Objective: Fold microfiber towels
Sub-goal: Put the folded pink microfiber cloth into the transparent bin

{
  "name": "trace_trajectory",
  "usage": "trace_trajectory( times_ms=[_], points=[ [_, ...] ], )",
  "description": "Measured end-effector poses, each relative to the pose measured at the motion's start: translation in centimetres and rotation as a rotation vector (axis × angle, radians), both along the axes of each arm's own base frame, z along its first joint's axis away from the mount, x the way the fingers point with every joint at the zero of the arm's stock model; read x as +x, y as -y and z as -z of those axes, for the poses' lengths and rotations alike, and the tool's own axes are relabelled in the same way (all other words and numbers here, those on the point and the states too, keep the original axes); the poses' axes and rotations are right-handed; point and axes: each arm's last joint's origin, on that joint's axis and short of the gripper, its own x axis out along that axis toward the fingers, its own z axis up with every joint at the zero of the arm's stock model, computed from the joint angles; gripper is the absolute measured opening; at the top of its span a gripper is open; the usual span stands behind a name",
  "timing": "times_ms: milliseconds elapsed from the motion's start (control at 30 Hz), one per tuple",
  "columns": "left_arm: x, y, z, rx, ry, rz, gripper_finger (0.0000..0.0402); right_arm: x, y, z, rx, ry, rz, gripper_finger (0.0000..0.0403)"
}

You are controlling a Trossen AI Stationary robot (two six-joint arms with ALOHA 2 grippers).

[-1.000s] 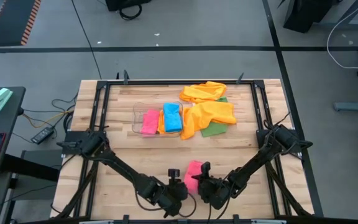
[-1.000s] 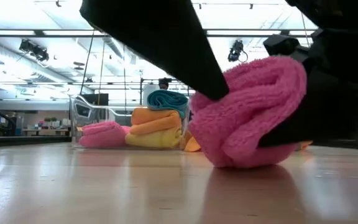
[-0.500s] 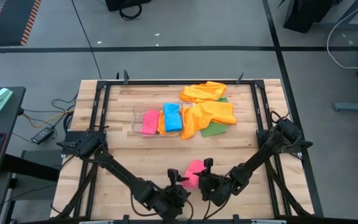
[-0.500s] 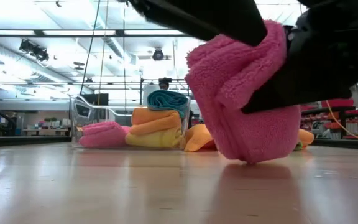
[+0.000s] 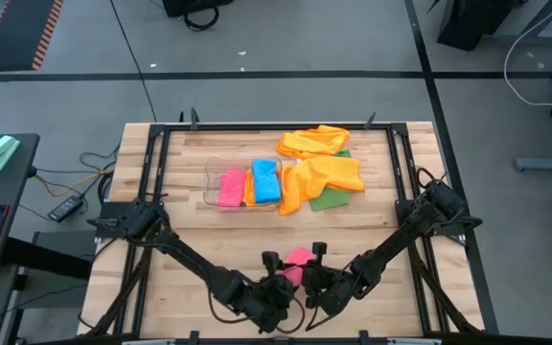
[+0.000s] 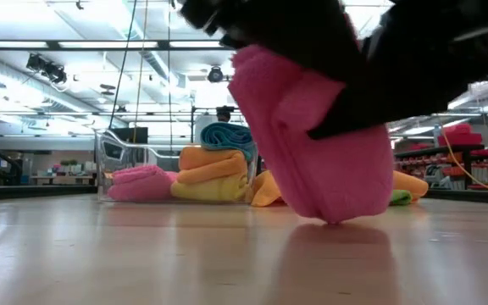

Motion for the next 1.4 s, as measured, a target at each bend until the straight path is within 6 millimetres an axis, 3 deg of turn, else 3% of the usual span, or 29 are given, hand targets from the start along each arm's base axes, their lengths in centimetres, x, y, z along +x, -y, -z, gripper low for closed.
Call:
trace_trajectory(
  times_ms=[500, 700, 833, 1000, 1200, 1400],
  points=[
    [0.1, -0.1, 0.1, -0.035, -0.01, 0.005, 0.0313, 0.1, 0.1, -0.2, 0.002, -0.028, 0.012, 0.0041],
    [-2.4, 1.8, -0.9, -0.035, -0.038, 0.035, 0.0292, -1.1, 0.7, -1.1, -0.102, -0.124, -0.021, 0.0041],
    [-4.5, 3.0, -0.5, -0.029, -0.099, 0.038, 0.0263, -2.5, 2.1, -3.1, -0.163, -0.198, -0.001, 0.0041],
    [-5.7, 3.3, 0.7, 0.01, -0.148, 0.058, 0.0216, -2.8, 3.7, -5.5, -0.258, -0.199, -0.01, 0.0041],
    [-6.3, 2.4, 2.4, 0.061, -0.22, 0.08, 0.0155, -1.2, 6.6, -7.3, -0.367, -0.214, -0.032, 0.0041],
    [-6.0, 0.8, 2.1, 0.07, -0.254, 0.111, 0.0099, 1.7, 10.5, -8.2, -0.484, -0.235, -0.095, 0.0041]
  ],
)
